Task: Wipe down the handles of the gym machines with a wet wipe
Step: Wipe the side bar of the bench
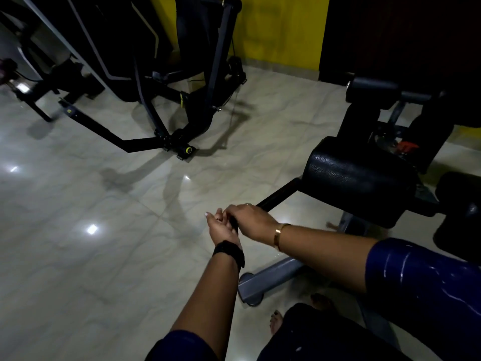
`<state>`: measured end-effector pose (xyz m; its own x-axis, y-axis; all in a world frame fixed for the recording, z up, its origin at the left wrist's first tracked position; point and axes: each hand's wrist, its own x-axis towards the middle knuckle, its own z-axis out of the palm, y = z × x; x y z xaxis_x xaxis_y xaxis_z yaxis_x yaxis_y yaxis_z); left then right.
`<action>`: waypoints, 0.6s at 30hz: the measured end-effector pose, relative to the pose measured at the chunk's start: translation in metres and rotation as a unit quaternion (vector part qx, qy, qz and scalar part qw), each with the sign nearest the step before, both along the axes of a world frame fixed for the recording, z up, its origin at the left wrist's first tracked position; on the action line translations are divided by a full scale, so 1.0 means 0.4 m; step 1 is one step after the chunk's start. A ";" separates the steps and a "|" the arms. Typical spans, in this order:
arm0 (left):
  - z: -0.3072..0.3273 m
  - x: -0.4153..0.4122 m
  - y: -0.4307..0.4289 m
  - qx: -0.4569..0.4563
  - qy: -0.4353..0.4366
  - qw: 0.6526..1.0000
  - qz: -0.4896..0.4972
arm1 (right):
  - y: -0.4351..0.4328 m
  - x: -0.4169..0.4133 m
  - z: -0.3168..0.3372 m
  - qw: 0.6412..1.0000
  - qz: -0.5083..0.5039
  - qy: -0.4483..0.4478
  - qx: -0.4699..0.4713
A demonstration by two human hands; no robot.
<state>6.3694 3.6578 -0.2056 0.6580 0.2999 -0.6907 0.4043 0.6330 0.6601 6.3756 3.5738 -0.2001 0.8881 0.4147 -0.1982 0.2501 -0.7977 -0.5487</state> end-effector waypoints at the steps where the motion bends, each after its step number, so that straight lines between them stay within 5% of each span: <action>1: -0.003 0.003 0.003 0.000 -0.004 1.000 0.003 | -0.014 -0.022 -0.004 0.999 0.015 -0.025 0.029; 6: 0.000 0.013 0.005 -0.003 -0.018 1.000 0.005 | -0.151 -0.091 -0.068 0.977 0.062 -0.198 0.038; 15: -0.004 0.011 -0.016 0.044 -0.022 0.998 -0.025 | -0.045 -0.092 -0.112 0.971 0.067 -0.231 0.013; 18: -0.006 -0.008 -0.030 0.148 -0.041 0.981 -0.117 | -0.098 -0.068 -0.106 0.961 0.098 -0.254 -0.046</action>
